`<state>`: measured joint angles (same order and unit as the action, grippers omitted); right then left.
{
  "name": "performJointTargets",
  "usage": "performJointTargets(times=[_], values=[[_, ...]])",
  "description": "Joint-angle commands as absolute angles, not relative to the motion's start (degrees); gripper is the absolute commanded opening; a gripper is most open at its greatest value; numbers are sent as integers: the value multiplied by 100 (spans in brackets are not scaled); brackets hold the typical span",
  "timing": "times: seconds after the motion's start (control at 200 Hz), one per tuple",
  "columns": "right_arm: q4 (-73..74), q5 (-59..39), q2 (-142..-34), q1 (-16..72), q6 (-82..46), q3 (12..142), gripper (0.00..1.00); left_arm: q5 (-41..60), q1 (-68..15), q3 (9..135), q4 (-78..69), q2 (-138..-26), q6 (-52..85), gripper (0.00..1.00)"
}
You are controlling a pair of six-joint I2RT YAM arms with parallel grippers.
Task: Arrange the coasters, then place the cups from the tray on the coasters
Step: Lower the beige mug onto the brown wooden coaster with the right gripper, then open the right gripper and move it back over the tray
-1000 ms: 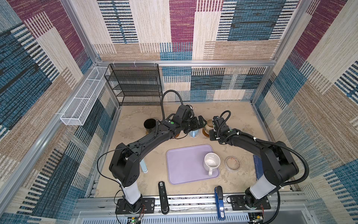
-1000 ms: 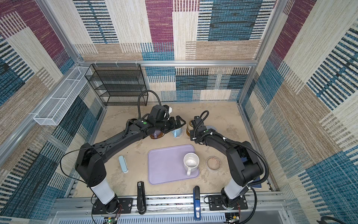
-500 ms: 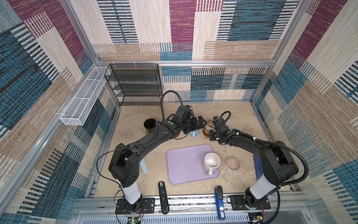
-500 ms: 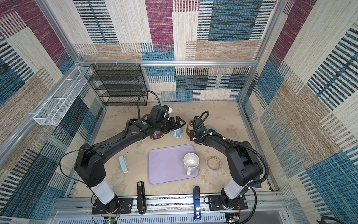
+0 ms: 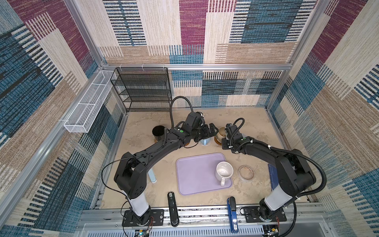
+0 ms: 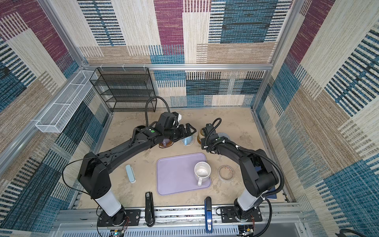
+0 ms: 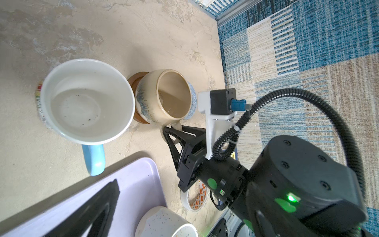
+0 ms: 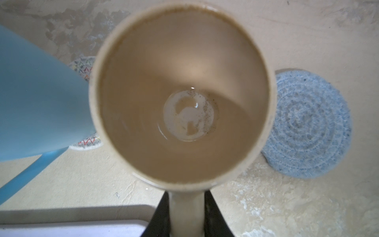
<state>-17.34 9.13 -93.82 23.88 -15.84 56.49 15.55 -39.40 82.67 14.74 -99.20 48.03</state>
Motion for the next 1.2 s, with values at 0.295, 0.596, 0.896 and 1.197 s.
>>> performJointTargets(times=[0.295,0.596,0.896,1.197], values=[[-1642,775,-9316,2392,-1679,5696,31,1583,-3937,8209,1291,-9806,4771,99],[-1808,886,-9027,2392,-1704,5783,59,1559,-3922,8165,1332,-9671,4715,100],[-2178,1012,-8259,2397,-1739,5854,100,1709,-3920,7921,1312,-9136,4672,100],[-2950,377,-7393,2392,-1775,5824,100,1901,-3919,7780,2110,-8425,4182,99]])
